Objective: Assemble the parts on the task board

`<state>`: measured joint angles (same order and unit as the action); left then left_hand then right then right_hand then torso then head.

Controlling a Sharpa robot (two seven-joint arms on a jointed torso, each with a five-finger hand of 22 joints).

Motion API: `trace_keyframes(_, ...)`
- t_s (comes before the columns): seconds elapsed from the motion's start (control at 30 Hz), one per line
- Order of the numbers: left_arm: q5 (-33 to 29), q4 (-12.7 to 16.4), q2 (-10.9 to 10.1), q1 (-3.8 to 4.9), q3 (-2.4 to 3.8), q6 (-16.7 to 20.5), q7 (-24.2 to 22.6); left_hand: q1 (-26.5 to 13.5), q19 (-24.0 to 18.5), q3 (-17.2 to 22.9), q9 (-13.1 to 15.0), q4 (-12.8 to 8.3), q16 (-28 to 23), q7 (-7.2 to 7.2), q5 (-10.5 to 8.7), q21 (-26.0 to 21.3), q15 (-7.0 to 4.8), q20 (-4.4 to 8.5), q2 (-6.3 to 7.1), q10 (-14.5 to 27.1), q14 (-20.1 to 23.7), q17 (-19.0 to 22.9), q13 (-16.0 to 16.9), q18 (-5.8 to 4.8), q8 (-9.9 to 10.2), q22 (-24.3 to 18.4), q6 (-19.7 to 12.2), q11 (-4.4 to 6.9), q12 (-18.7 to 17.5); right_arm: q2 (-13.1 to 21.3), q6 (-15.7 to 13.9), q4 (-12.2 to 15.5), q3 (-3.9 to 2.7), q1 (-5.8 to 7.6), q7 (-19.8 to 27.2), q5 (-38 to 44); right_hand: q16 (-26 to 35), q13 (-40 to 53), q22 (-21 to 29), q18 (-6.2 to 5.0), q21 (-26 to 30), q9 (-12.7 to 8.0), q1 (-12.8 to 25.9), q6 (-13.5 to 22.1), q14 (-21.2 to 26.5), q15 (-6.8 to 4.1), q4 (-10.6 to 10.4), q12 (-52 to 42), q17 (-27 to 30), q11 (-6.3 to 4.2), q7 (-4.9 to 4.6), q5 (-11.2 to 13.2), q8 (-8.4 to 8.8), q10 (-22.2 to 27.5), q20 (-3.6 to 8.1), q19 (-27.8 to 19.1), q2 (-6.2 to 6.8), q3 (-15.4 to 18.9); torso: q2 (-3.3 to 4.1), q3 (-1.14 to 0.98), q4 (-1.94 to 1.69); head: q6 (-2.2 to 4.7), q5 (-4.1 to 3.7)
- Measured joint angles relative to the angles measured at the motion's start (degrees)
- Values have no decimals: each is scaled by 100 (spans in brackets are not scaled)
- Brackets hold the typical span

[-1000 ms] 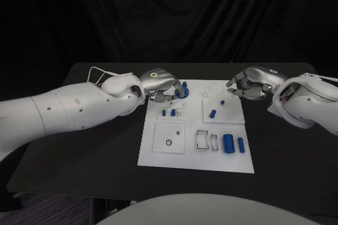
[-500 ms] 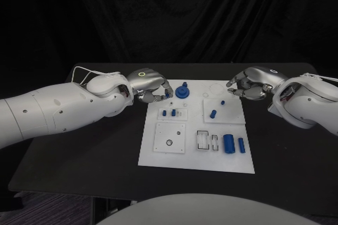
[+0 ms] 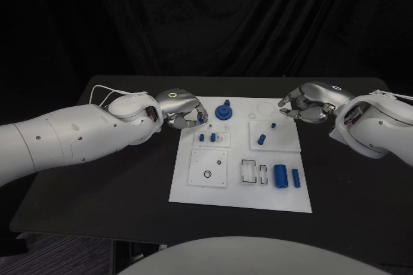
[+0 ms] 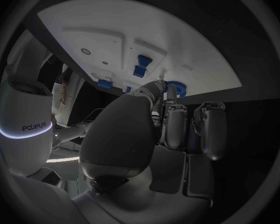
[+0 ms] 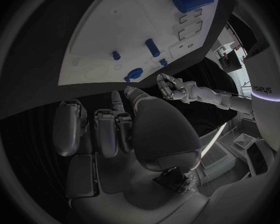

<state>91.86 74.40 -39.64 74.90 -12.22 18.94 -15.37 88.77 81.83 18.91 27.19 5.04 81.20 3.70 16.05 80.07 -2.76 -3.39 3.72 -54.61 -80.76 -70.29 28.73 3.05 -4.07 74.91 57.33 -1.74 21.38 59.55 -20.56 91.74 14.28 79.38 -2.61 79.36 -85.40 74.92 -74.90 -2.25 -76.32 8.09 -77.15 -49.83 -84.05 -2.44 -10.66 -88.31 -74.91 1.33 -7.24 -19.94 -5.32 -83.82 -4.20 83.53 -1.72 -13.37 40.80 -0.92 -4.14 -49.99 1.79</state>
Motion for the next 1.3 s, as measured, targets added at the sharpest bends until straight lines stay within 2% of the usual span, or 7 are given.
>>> trace_keyframes(0.23,0,-85,95,-37,2,-21,35,0,0,0,-14,0,-22,0,-1,0,21,0,0,-57,21,31,-33,0,3,0,0,40,-39,-12,5,-7,-2,0,0,-1,0,0,-4,0,0,-5,0,0,0,0,-16,0,0,0,0,0,0,0,0,0,0,-16,1,-9,4,0,16)
trace_keyframes(0.67,0,-261,292,-112,1,-11,39,0,-21,17,-40,-17,-22,-22,-2,-22,21,-21,1,-97,20,48,-63,1,31,0,-22,3,-60,-21,20,-19,-1,-3,0,-1,0,0,-4,0,0,-4,0,0,0,0,-16,-1,0,0,0,0,0,0,0,0,0,-16,4,-22,15,0,-3)
trace_keyframes(1.0,1,-389,411,-176,3,-11,65,0,0,17,-69,-17,-22,-42,-2,3,20,-43,1,-152,20,-4,-94,0,31,0,-84,-11,-105,-27,27,-27,-1,-4,0,-2,0,0,-3,0,23,-4,0,0,0,0,0,-1,0,0,0,0,0,0,0,0,0,-32,2,-18,33,0,14)
trace_keyframes(1.3,2,-488,507,-208,5,-11,118,-23,0,17,-94,-16,-22,-41,-2,3,20,-43,24,-200,20,23,-112,0,31,0,-126,-21,-104,-18,36,-28,-1,-5,-2,-2,21,0,-3,0,23,-4,0,0,0,0,0,-5,0,20,0,0,0,-21,0,0,0,-32,-2,-23,32,0,-10)
